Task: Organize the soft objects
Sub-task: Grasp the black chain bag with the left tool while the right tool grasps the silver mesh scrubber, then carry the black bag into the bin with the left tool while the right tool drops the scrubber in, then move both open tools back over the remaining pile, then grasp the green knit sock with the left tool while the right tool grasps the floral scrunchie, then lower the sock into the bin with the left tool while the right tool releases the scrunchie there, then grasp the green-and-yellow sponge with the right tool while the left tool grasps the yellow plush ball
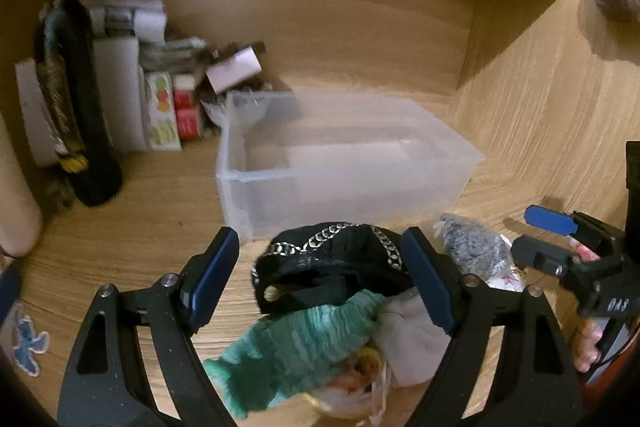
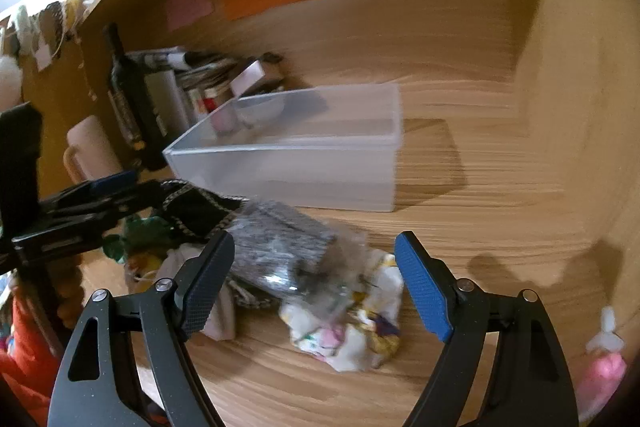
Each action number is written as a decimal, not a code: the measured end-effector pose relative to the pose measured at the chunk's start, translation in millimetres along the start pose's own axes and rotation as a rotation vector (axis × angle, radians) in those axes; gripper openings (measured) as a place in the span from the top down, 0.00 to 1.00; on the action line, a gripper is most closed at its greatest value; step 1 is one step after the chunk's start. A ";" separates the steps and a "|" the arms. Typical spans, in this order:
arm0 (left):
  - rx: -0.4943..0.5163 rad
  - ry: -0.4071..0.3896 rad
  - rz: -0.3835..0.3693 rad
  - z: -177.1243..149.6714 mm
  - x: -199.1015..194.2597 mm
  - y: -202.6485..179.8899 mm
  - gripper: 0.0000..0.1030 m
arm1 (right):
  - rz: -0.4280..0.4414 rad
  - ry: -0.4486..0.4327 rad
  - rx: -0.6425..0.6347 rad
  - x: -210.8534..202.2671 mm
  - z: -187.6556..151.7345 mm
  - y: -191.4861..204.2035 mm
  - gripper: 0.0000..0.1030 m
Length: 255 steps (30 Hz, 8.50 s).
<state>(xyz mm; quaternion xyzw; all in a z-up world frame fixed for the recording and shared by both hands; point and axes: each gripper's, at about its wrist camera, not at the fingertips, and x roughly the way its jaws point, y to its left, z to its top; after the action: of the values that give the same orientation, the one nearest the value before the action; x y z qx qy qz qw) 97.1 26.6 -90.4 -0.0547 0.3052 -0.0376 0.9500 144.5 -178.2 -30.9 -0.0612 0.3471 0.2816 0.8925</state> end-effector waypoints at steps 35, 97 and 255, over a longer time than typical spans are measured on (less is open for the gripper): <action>-0.029 -0.086 -0.128 19.9 -33.8 1.5 0.84 | -0.042 -0.111 0.037 -19.0 16.9 -0.5 0.78; 0.082 0.115 0.041 102.8 77.0 11.1 0.47 | -0.051 0.097 -0.092 102.6 102.5 -3.9 0.48; 0.066 0.060 0.088 19.4 -6.0 18.3 0.00 | -0.104 0.012 -0.041 35.2 21.6 15.3 0.21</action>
<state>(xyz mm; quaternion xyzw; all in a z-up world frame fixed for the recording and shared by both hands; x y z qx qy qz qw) 104.2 46.9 -73.6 -0.0087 0.3343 -0.0072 0.9424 169.9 -142.7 -36.4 -0.0992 0.3430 0.2414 0.9024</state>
